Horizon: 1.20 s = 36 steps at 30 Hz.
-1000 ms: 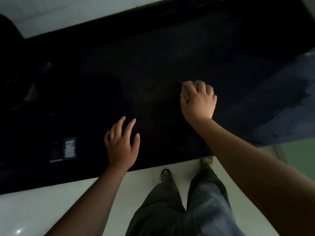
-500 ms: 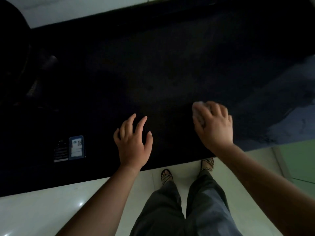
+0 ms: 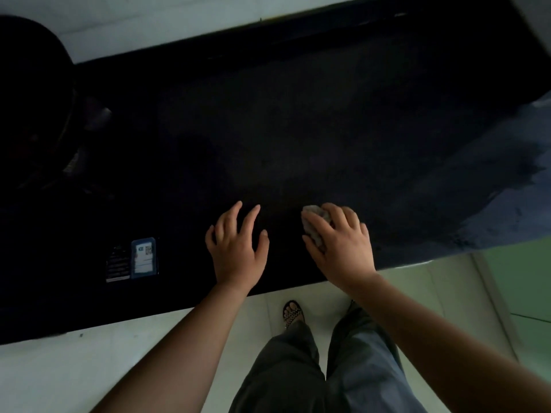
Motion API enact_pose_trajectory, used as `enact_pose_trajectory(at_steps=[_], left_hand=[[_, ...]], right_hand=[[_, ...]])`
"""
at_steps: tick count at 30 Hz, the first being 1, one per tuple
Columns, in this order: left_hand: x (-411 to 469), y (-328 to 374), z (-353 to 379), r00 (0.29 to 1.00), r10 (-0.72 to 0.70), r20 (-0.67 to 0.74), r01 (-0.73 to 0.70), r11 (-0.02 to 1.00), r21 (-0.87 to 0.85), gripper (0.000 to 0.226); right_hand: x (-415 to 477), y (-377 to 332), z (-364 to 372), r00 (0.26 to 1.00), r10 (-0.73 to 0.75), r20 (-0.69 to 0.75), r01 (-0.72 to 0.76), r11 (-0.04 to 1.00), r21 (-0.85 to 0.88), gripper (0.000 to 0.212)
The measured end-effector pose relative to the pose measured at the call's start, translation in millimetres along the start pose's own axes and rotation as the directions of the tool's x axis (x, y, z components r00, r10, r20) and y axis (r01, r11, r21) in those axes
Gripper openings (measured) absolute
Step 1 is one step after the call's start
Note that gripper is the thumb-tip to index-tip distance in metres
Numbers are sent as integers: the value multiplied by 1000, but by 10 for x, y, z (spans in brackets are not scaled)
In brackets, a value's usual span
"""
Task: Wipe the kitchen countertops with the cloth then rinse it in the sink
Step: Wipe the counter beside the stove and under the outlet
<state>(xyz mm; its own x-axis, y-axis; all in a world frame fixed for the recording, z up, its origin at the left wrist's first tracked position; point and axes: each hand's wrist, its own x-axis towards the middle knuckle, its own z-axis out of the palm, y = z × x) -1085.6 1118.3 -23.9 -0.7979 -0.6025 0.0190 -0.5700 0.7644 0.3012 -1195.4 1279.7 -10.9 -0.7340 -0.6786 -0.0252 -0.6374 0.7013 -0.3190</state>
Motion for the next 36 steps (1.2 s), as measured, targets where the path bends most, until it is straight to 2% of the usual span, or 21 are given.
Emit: enact_pose_trajectory(at_steps=[6, 11, 16, 21, 25, 29, 36], left_hand=[[62, 67, -238, 999, 6, 54, 2, 989, -145, 43], [-84, 263, -484, 991, 121, 63, -94, 942, -323, 45], [-311, 583, -599, 982, 166, 91, -94, 844, -528, 41], [-589, 1086, -602, 944, 273, 183, -98, 765, -636, 35], [-892, 1590, -545, 872, 387, 300, -75, 710, -700, 30], [-1216, 2253, -419, 779, 506, 371, -97, 680, -726, 31], [-2130, 3837, 9, 565, 685, 460, -117, 619, -777, 22]], right_hand=[[-90, -35, -141, 989, 126, 77, -133, 987, 85, 44], [-288, 73, -351, 964, 257, 68, -265, 940, 215, 41], [-704, 293, -646, 925, 380, -1, -342, 834, 432, 38], [-1330, 544, -924, 855, 518, -27, -409, 705, 579, 34], [-1987, 840, -1137, 765, 642, -40, -442, 570, 692, 28], [-2748, 1239, -1366, 632, 775, -25, -438, 383, 813, 21], [-4326, 2036, -1773, 431, 899, -73, -428, 275, 861, 23]])
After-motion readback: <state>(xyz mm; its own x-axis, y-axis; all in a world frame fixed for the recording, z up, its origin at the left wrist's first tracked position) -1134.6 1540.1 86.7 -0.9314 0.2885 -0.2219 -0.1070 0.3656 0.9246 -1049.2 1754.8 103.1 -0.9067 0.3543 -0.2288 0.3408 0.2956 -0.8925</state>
